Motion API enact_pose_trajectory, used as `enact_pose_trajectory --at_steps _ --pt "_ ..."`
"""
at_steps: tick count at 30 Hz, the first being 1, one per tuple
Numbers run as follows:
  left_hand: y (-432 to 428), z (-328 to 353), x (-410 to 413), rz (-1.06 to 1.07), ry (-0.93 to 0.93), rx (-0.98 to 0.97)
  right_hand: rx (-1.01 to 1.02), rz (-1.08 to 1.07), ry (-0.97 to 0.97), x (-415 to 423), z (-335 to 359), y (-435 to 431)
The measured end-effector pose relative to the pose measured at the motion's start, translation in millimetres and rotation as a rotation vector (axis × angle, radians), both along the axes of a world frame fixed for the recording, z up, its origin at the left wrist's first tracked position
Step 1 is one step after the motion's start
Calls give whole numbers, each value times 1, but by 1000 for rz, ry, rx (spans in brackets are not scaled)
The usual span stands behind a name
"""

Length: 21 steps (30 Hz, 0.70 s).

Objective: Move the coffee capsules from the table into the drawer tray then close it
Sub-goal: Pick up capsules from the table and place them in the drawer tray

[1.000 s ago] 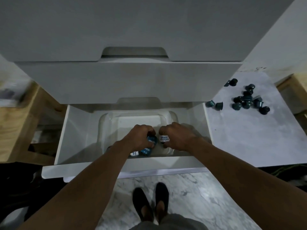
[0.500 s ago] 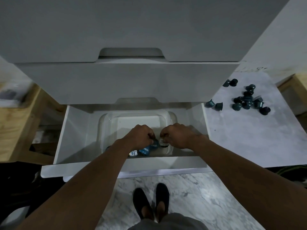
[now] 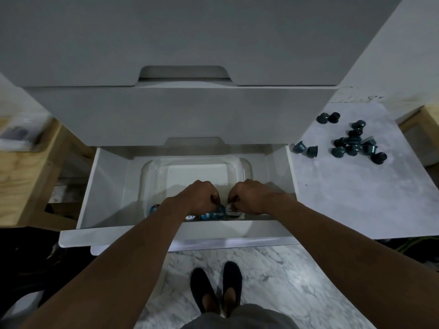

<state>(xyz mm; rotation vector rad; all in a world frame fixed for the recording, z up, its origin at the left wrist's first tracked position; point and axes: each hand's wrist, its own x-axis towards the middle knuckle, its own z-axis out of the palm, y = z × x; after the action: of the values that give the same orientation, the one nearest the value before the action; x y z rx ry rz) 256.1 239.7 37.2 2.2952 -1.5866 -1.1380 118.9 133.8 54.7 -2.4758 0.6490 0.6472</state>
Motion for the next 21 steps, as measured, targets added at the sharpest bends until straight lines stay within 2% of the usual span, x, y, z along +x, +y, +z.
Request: enact_pose_trajectory --at_steps 5,10,15,21 --pt "3 1 -2 15 -25 -4 -11 -2 -16 -1 -2 0" --pt "7 10 1 90 -104 -48 -43 -89 -139 -1 7 0" --pt "16 33 0 176 -320 -168 -230 -172 -269 -10 28 7" --pt "35 78 -14 100 -543 -369 -362 -347 -361 -35 59 27"
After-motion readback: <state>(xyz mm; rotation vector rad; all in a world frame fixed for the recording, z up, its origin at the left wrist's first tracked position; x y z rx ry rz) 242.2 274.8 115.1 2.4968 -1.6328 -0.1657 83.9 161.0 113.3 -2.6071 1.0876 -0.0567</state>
